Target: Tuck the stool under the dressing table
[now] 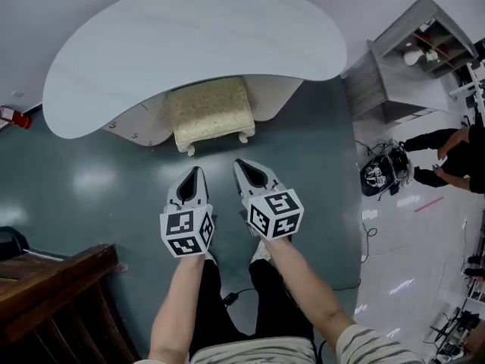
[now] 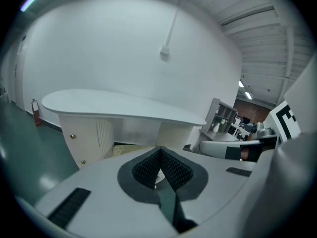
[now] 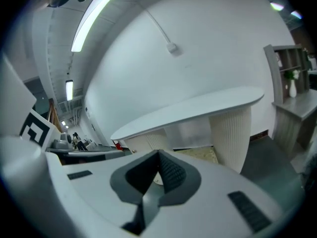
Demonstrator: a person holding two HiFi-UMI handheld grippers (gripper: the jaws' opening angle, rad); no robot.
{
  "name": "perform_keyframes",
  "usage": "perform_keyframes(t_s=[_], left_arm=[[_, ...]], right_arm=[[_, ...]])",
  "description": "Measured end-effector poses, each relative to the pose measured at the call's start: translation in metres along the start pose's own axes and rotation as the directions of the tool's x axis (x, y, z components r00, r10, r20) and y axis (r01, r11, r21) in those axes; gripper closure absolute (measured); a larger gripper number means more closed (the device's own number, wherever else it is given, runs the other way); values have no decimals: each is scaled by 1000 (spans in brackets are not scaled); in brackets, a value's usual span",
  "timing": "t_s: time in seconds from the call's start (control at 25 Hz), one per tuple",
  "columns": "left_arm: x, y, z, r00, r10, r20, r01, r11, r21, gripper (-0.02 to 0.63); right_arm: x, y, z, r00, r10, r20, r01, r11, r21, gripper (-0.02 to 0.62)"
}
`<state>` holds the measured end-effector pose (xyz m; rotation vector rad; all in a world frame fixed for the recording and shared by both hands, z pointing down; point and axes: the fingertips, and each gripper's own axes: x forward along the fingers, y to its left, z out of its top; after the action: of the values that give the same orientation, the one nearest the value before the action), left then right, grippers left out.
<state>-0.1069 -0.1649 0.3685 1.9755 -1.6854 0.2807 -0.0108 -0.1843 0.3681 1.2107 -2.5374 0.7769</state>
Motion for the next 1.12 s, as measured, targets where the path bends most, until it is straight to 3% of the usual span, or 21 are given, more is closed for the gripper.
perform_keyframes(t_s=[0.16, 0.84, 1.12], left_arm=[[-44, -26, 27, 1000, -6, 23, 7, 1000, -22, 601], [-166, -119, 154, 985, -68, 156, 54, 995, 89, 601], [-211, -145, 194, 969, -81, 233, 51, 990, 130, 601]], right_arm=[[-45, 22, 36, 999, -5, 39, 7, 999, -37, 583], [-177, 110, 152, 988, 30, 154, -16, 995, -96, 583], [-218, 132, 187, 979, 29, 204, 13, 980, -200, 583]])
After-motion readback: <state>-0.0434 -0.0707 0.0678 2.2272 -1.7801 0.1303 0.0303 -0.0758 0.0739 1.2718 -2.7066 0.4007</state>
